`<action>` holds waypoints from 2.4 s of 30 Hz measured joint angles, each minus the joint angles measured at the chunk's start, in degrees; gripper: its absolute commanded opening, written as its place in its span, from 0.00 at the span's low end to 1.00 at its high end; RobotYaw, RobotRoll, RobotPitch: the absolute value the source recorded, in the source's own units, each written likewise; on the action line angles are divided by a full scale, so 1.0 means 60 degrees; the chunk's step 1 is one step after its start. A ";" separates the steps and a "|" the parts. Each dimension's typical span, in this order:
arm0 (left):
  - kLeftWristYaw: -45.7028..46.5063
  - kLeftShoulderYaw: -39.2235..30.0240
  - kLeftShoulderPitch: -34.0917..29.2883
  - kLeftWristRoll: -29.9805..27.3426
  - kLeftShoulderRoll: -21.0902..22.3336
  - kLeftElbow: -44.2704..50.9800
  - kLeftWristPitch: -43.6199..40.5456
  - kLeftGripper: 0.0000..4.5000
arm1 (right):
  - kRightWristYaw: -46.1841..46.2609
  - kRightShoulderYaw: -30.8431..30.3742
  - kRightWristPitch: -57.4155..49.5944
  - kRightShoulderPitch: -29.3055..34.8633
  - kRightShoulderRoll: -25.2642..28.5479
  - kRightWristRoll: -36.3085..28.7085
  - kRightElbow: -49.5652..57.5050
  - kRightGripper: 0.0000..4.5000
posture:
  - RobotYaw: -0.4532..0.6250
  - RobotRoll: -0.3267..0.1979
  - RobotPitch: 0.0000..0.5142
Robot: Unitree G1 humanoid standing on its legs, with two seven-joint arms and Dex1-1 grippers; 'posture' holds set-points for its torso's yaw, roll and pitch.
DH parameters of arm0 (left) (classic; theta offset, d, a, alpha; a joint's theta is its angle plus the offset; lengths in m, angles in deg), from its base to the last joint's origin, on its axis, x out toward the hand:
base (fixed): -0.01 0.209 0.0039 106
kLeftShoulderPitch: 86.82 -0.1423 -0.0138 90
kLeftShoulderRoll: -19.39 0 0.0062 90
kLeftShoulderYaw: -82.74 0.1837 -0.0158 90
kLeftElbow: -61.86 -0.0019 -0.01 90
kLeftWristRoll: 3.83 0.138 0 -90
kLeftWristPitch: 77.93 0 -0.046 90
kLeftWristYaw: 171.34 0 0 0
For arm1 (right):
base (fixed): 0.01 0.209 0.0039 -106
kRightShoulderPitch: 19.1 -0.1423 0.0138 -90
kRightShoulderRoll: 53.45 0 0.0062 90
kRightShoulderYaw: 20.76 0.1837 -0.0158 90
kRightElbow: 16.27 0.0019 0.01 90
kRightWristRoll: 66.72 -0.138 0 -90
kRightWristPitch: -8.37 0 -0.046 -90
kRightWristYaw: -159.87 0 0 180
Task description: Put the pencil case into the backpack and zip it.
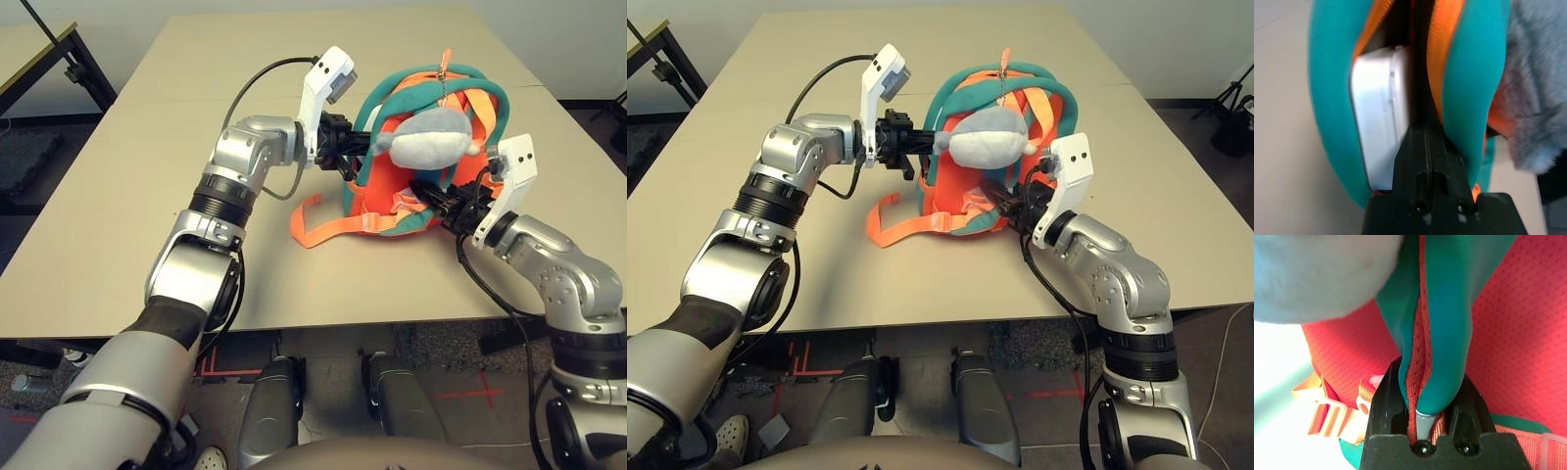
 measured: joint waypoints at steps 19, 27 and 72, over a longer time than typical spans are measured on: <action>0.0617 -0.1794 -0.0514 -0.1717 0.2080 0.3747 -0.2628 0.08 | -0.0194 -0.0117 0.0102 -0.0309 -0.0036 0.0142 -0.0388 0.18 | 0.31 0.62 0.22; 0.0604 -0.1531 -0.0689 -0.1816 0.2285 0.4177 -0.2874 0.76 | -0.0269 -0.0132 0.0159 -0.0332 -0.0044 0.0212 -0.0435 0.18 | 0.30 0.62 0.21; 0.1114 0.0937 -0.0392 -0.0542 0.0305 0.3114 -0.1260 1.00 | -0.0165 -0.0133 0.0180 -0.0260 -0.0154 0.0233 -0.0425 0.18 | 0.29 0.62 0.19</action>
